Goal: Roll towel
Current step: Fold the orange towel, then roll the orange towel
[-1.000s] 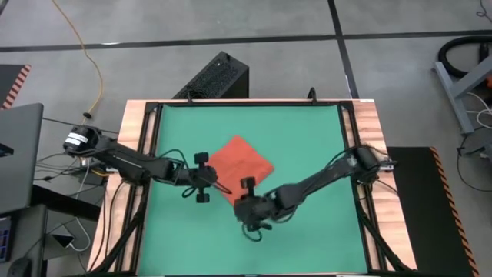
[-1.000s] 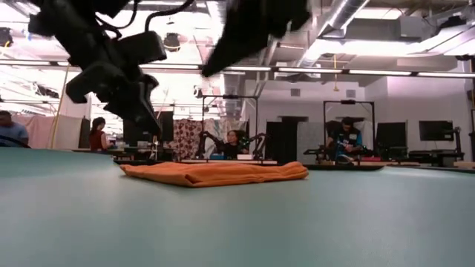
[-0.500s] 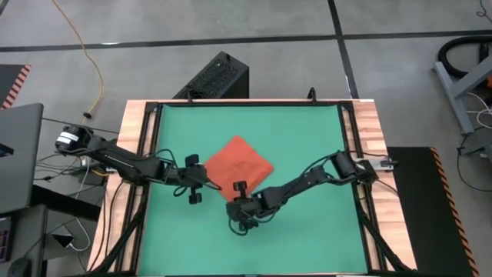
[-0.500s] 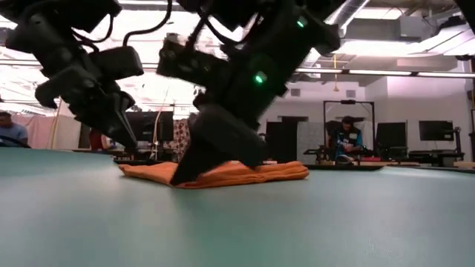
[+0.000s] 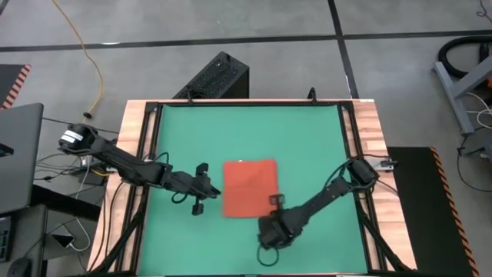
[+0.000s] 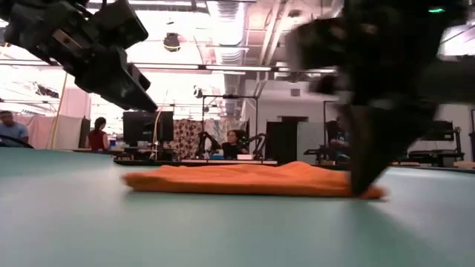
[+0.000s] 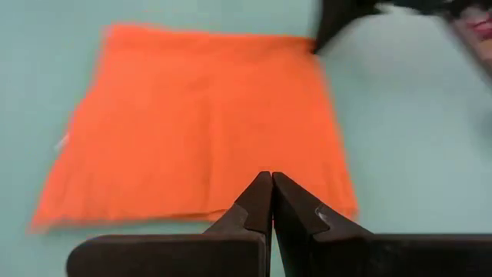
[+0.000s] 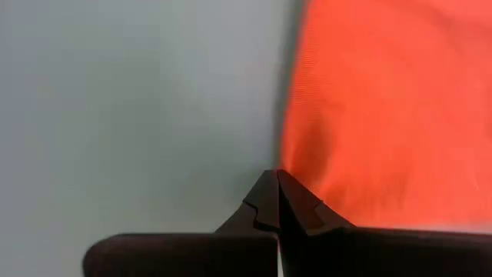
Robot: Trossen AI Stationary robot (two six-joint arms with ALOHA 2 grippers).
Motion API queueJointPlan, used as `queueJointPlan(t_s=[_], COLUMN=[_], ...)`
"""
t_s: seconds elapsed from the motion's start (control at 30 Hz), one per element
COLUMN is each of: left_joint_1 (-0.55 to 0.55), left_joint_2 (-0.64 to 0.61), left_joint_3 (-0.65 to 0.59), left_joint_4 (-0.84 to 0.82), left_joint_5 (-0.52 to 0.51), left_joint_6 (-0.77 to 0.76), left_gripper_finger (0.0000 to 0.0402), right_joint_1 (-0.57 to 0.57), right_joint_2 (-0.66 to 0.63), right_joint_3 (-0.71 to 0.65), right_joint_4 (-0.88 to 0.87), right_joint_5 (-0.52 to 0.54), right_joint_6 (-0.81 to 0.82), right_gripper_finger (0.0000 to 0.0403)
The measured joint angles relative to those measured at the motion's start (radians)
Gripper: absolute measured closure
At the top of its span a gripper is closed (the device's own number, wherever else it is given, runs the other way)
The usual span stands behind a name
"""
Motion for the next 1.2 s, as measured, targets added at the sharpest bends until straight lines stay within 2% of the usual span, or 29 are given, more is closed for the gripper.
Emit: queueJointPlan(t_s=[0.17, 0.37, 0.47, 0.6, 0.7, 0.8, 0.87, 0.93, 1.03, 1.2], left_joint_1=[-0.046, -0.101, -0.163, -0.255, -0.315, -0.359, -0.376, -0.37, -0.333, -0.262], left_joint_2=[0.055, 0.036, 0.015, 0.01, 0.01, 0.009, 0.019, 0.04, 0.088, 0.213], left_joint_3=[0.0, 0.001, 0.044, 0.14, 0.25, 0.364, 0.411, 0.412, 0.355, 0.188], left_joint_4=[0.129, 0.17, 0.141, 0.066, -0.008, -0.168, -0.291, -0.332, -0.243, 0.169], left_joint_5=[0.068, 0.083, 0.141, 0.029, -0.105, -0.278, -0.421, -0.521, -0.51, -0.38], left_joint_6=[0.085, 0.087, 0.106, 0.176, 0.241, 0.245, 0.206, 0.129, 0.089, 0.116], left_gripper_finger=[0.0401, 0.0401, 0.0391, 0.036, 0.0333, 0.0308, 0.0296, 0.029, 0.0288, 0.0288], right_joint_1=[0.099, 0.239, 0.328, 0.404, 0.406, 0.381, 0.345, 0.309, 0.254, 0.138], right_joint_2=[-0.107, -0.221, -0.295, -0.441, -0.544, -0.634, -0.671, -0.695, -0.725, -0.73], right_joint_3=[0.004, 0.0, -0.08, -0.276, -0.429, -0.556, -0.631, -0.709, -0.842, -1.107], right_joint_4=[-0.125, -0.184, -0.316, -0.413, -0.308, -0.089, 0.086, 0.311, 0.674, 1.293], right_joint_5=[0.198, 0.592, 0.789, 0.82, 0.83, 0.831, 0.792, 0.78, 0.736, 0.534], right_joint_6=[0.189, 0.396, 0.685, 1.042, 1.114, 0.971, 0.798, 0.588, 0.278, -0.001], right_gripper_finger=[0.0393, 0.0369, 0.0338, 0.0293, 0.0258, 0.0224, 0.0207, 0.0201, 0.0207, 0.0228])
